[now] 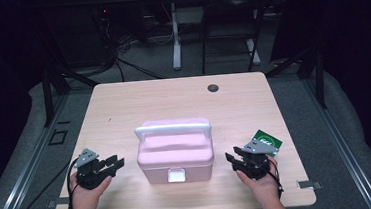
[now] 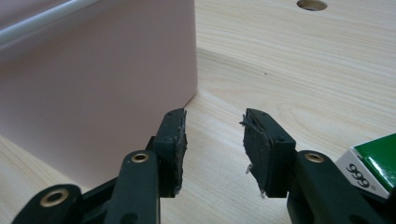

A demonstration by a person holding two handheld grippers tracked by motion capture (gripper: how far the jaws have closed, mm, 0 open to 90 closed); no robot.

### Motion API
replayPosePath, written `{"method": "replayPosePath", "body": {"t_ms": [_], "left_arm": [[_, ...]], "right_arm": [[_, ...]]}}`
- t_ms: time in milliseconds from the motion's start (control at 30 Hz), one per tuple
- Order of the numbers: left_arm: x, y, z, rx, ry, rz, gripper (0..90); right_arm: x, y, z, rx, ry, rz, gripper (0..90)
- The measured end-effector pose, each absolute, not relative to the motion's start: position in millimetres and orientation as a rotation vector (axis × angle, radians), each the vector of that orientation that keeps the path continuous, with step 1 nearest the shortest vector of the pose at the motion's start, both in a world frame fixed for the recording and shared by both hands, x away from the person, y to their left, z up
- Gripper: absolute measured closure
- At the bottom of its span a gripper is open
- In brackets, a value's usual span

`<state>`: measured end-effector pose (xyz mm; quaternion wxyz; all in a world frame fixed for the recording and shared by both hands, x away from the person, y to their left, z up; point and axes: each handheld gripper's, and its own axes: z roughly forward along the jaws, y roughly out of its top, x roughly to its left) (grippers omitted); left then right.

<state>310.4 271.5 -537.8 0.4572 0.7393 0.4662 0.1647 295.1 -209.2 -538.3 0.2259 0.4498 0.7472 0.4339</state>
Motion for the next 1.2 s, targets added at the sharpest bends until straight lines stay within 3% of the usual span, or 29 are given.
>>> {"method": "replayPosePath", "body": {"t_ms": [367,533,900,1200], "left_arm": [[310,273,-526,1.791,1.146,0.437,61.7],[313,274,-510,1.756,1.129,0.374,60.0],[320,268,-484,1.798,1.062,0.408,59.4],[320,259,-465,1.837,0.997,0.421,58.0]], "right_arm": [[296,-219,-529,1.234,2.021,1.207,58.5],[293,-225,-515,1.232,1.985,1.216,58.5],[298,-225,-481,1.165,1.996,1.29,58.6],[299,-213,-474,1.131,2.021,1.353,56.7]]}}
